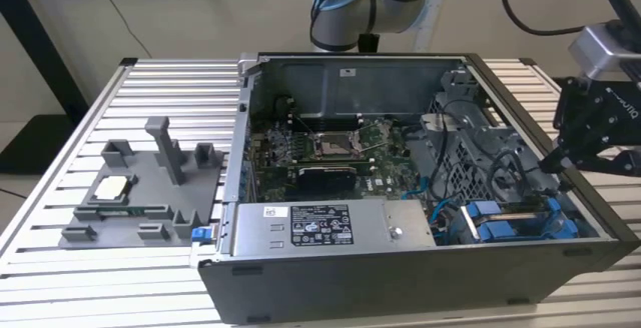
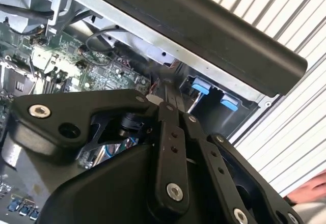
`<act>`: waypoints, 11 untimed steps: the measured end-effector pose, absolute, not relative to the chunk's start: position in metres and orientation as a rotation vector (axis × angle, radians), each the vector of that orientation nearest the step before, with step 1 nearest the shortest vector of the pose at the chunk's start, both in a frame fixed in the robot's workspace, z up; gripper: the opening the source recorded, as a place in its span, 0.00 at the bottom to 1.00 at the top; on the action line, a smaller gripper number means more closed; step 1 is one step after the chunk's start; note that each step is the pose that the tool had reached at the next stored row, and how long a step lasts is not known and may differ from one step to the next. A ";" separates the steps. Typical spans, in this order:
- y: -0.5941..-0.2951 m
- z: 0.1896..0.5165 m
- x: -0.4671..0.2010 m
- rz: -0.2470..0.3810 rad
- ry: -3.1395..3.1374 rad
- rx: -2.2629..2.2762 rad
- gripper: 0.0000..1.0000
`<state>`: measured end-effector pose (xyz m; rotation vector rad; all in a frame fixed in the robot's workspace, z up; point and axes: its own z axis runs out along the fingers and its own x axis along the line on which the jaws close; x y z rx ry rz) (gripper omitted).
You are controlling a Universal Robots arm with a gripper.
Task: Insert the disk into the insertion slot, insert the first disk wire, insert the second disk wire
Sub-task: 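Insert the second disk wire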
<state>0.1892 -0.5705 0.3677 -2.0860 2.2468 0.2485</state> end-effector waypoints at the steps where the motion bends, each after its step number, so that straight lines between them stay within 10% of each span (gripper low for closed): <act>1: -0.571 0.368 0.187 0.250 2.247 -2.084 0.11; 11: -0.571 0.370 0.199 0.250 2.256 -2.074 0.12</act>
